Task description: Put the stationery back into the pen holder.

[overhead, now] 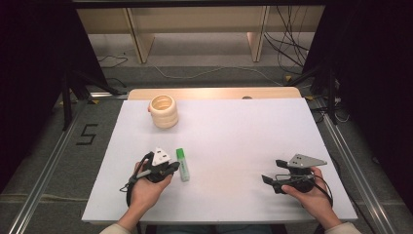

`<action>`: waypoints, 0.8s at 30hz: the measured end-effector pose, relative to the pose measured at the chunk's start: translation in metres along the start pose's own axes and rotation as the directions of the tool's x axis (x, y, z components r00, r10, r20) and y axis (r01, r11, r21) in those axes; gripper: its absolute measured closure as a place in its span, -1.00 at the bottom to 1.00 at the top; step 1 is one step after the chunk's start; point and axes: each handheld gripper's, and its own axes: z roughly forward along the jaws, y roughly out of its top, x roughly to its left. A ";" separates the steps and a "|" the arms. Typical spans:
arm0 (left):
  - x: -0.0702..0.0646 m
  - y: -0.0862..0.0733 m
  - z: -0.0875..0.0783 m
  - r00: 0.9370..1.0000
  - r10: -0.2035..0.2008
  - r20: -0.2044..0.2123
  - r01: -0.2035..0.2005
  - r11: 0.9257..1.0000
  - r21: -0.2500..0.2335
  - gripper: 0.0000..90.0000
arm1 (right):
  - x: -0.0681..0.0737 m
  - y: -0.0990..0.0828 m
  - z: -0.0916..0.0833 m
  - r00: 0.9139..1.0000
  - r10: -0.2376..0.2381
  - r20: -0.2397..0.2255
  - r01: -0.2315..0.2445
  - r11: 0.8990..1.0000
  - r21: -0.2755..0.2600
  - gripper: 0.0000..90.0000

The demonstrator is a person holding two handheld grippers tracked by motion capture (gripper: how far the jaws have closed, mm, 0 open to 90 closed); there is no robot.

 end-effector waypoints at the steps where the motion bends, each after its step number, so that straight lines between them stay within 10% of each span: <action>1: -0.003 0.002 0.004 1.000 0.012 0.005 -0.012 1.000 0.012 0.99 | 0.000 0.000 0.000 1.000 0.001 0.000 -0.001 1.000 0.001 -0.62; 12: -0.024 0.018 0.047 0.999 0.040 0.020 -0.042 0.993 0.113 0.99 | -0.001 -0.001 0.001 1.000 -0.001 -0.011 0.001 1.000 -0.004 -0.62; 24: -0.024 0.016 0.053 0.998 0.059 0.012 -0.061 0.982 0.178 0.99 | 0.000 -0.001 0.000 1.000 0.003 -0.013 -0.003 1.000 -0.004 -0.62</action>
